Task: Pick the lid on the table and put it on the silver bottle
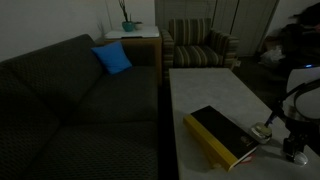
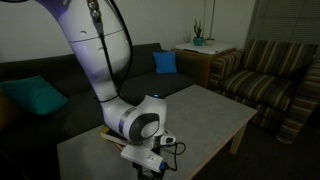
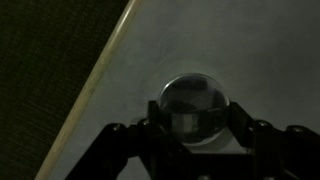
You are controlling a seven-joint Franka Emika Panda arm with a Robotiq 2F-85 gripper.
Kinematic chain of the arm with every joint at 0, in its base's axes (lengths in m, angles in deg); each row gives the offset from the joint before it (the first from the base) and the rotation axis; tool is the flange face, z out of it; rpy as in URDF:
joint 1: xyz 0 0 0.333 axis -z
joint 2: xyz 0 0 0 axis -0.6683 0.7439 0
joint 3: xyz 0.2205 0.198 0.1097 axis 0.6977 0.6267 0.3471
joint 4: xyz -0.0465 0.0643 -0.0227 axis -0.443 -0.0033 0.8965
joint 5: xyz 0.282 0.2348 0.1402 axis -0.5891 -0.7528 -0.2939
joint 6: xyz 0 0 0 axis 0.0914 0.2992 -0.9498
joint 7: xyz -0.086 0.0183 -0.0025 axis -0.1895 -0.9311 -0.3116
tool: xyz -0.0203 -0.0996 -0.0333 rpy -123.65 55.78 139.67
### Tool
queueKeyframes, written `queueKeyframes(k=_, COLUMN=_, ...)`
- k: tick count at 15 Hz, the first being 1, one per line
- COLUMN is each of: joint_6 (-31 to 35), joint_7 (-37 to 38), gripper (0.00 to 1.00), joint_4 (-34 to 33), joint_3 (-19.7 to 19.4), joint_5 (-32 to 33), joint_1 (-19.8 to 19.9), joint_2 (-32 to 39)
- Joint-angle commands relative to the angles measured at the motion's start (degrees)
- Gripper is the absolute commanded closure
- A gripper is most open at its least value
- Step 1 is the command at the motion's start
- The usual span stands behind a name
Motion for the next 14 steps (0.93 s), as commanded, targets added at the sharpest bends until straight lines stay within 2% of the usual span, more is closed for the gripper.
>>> queueKeyframes(k=1, joint_6=11.28, joint_7=7.12, gripper=0.55, joint_4=8.61, joint_3=-4.09, joint_5=-0.17, joint_1=-2.17, joint_2=-0.48)
queueKeyframes(k=3, joint_6=11.27, joint_7=4.65, gripper=0.55, joint_4=7.84, joint_3=-2.45, joint_5=0.02, joint_1=-0.64, joint_2=0.31)
queueKeyframes(k=4, joint_6=-0.23, joint_7=0.19, gripper=0.3, joint_4=-0.39, joint_3=0.14, joint_5=0.31, joint_1=0.17, joint_2=0.21)
queueKeyframes(k=6, joint_6=-0.22, joint_7=0.24, gripper=0.3, joint_4=-0.38, joint_3=0.13, joint_5=0.29, joint_1=0.17, joint_2=0.21)
queueKeyframes(k=8, joint_6=3.21, joint_7=2.92, gripper=0.3, joint_4=1.98, joint_3=-0.38, joint_5=-0.26, joint_1=-0.04, joint_2=-0.46)
queueKeyframes(k=9, joint_6=4.47, joint_7=3.55, gripper=0.55, joint_4=2.9, joint_3=-0.51, joint_5=-0.33, joint_1=-0.1, joint_2=-0.75)
queueKeyframes(k=10, joint_6=4.98, joint_7=3.14, gripper=0.55, joint_4=3.14, joint_3=-0.1, joint_5=-0.34, joint_1=0.4, joint_2=-0.9)
queueKeyframes(k=12, joint_6=8.95, joint_7=6.7, gripper=0.55, joint_4=9.07, joint_3=-2.49, joint_5=-0.42, joint_1=-1.99, joint_2=-4.38)
queueKeyframes(k=14, joint_6=16.27, joint_7=12.59, gripper=0.55, joint_4=16.4, joint_3=-6.47, joint_5=-0.6, joint_1=-6.33, joint_2=-7.83)
